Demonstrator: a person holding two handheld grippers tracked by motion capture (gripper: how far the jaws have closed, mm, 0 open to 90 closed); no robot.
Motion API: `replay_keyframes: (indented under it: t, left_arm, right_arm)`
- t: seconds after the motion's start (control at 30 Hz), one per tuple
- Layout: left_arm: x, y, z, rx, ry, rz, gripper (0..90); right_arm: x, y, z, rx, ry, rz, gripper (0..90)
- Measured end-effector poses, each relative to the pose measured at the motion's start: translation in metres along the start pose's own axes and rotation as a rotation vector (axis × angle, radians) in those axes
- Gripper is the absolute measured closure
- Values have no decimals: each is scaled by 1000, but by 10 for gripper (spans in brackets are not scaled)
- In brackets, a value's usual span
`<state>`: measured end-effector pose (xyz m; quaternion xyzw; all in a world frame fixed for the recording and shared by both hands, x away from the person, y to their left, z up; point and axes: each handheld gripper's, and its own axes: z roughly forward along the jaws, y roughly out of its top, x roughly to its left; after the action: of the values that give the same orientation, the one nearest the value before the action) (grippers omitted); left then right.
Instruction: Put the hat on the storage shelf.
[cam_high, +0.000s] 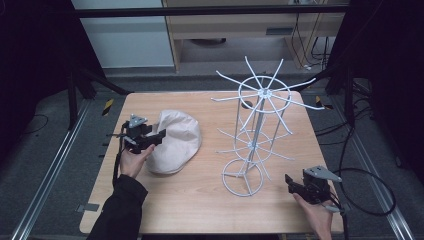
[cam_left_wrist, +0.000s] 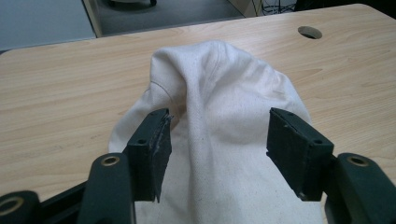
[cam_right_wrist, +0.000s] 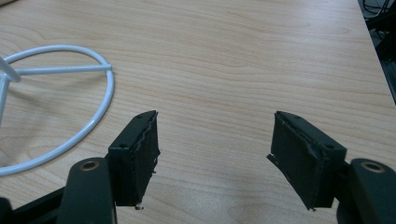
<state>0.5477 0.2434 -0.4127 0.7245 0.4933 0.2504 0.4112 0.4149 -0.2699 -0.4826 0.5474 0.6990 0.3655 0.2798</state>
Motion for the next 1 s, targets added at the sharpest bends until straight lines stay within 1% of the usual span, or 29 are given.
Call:
replay_keyframes:
  t: [0.07,0.17,0.27,0.4,0.47,0.57,0.77,0.83,0.87,0.9,0.97,1.0]
  left_arm:
    - [0,-2,3,13,12,6,413]
    - [2,-3,6,22,16,2,431]
    - [4,-4,10,32,32,3,449]
    - [7,-6,16,49,16,-14,494]
    - [5,-7,20,68,19,-3,507]
    - [5,-8,23,71,20,-6,520]
    - [4,-9,27,98,32,2,581]
    - [5,-10,28,107,33,-1,617]
    - [5,-10,28,111,35,-2,648]
    - [5,-10,29,115,39,-2,648]
    - [6,-11,30,126,28,-8,672]
    - [6,-11,31,128,23,-15,702]
  right_arm:
    - [0,0,0,-2,3,2,325]
    - [1,0,0,1,4,4,326]
    - [1,0,1,4,6,1,327]
    - [2,0,2,11,13,-5,330]
    - [2,0,2,12,14,-4,332]
    - [2,0,2,11,17,-1,333]
    - [2,0,2,13,15,-8,337]
    - [2,0,2,14,16,-7,337]
    - [2,0,3,14,17,-8,337]
    - [2,0,3,14,17,-8,337]
    - [2,0,3,16,18,-11,337]
    - [3,0,3,18,22,-6,337]
